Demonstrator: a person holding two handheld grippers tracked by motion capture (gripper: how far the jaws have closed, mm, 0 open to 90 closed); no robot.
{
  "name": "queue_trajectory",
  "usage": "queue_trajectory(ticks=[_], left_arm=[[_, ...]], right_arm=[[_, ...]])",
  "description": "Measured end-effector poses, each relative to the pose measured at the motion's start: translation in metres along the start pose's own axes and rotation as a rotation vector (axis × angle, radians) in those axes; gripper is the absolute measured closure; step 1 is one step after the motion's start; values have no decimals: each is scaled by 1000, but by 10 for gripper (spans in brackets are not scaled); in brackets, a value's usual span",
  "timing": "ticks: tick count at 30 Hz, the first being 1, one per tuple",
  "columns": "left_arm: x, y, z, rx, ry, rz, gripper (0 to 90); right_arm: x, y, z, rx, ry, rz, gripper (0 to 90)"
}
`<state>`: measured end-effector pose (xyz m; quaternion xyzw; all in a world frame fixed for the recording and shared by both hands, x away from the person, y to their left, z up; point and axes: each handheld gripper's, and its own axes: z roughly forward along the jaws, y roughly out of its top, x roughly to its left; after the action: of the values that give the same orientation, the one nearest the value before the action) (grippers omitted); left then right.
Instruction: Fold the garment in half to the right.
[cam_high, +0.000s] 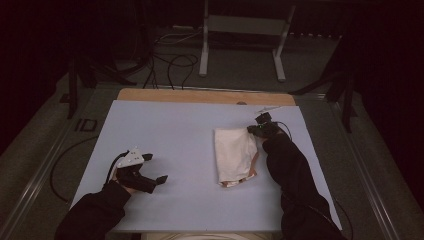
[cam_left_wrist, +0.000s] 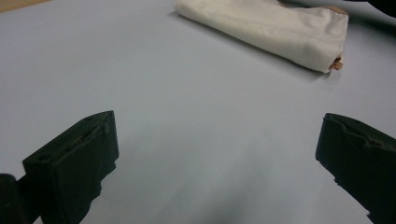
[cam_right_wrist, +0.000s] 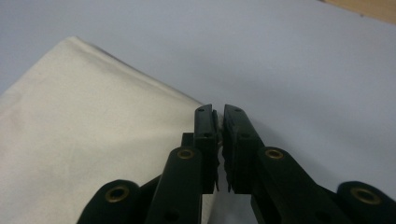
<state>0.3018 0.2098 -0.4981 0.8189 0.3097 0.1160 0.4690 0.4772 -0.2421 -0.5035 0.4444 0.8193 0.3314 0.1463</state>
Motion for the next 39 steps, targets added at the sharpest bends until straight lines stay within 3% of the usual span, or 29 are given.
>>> queue_trajectory(ticks=[6,20,25,27,31,39], left_arm=[[3,-4,-6,-8,19,-7,3],[8,-13,-13,-25,36,-35,3],[10,-16,-13,-27,50,-40,3],[11,-17,-13,-28,55,-43,3],[12,-19,-12,-34,64,-43,3],[12,-18,-12,-36,63,-43,3]], right_arm=[[0,-5,7,25,-8,-6,841],[-1,-9,10,22,-18,-9,805],[-2,-6,8,34,-15,-5,678],[-3,-5,4,16,1,7,562],[0,0,-3,-13,21,9,444],[16,9,-4,-2,122,-19,178]])
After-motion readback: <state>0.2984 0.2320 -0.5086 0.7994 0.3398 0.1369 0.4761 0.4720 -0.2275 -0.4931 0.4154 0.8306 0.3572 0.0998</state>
